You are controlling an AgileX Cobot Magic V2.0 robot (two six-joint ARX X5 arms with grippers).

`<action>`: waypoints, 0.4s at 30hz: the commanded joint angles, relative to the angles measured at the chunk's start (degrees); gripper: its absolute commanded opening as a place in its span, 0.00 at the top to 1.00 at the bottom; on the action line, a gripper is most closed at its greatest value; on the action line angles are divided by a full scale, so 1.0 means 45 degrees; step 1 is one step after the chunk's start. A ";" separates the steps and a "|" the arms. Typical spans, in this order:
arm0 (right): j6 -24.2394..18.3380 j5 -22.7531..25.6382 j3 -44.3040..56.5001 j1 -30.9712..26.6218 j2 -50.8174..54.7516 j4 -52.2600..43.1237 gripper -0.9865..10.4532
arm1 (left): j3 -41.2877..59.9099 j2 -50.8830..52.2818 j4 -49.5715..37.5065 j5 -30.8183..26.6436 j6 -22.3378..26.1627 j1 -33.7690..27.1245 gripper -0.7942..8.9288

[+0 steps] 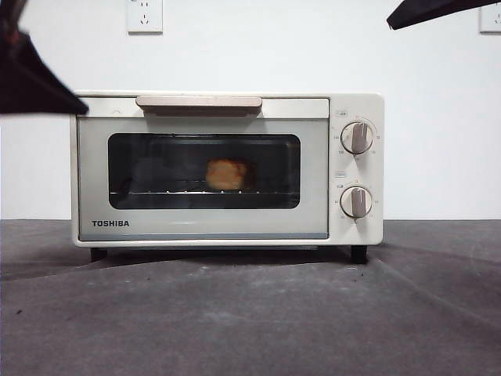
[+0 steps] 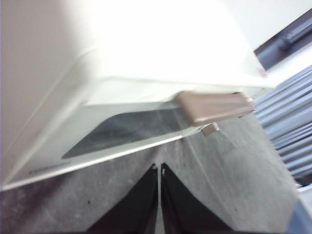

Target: The left arm flap open the oven, the right arm pick bread and place it into oven, the left arm flap close the oven

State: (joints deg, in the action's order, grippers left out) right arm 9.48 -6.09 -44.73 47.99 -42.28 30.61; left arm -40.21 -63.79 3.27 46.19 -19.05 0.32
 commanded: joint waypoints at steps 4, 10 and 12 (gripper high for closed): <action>0.0117 0.0204 -0.0078 0.0117 -0.0073 -0.0131 0.54 | -0.0223 0.3099 0.1486 -0.1064 0.0641 0.0646 0.90; 0.0121 0.0466 -0.0078 0.0117 -0.0078 -0.0146 0.54 | -0.0379 0.6232 0.4323 -0.3065 0.1617 0.1336 0.90; 0.0117 0.0466 -0.0078 0.0117 -0.0078 -0.0214 0.54 | -0.0413 0.7169 0.5474 -0.3827 0.2093 0.1452 0.90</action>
State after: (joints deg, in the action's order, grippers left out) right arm 9.48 -4.27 -44.73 47.99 -42.30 30.55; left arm -41.08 -32.58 26.26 30.37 -12.64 6.68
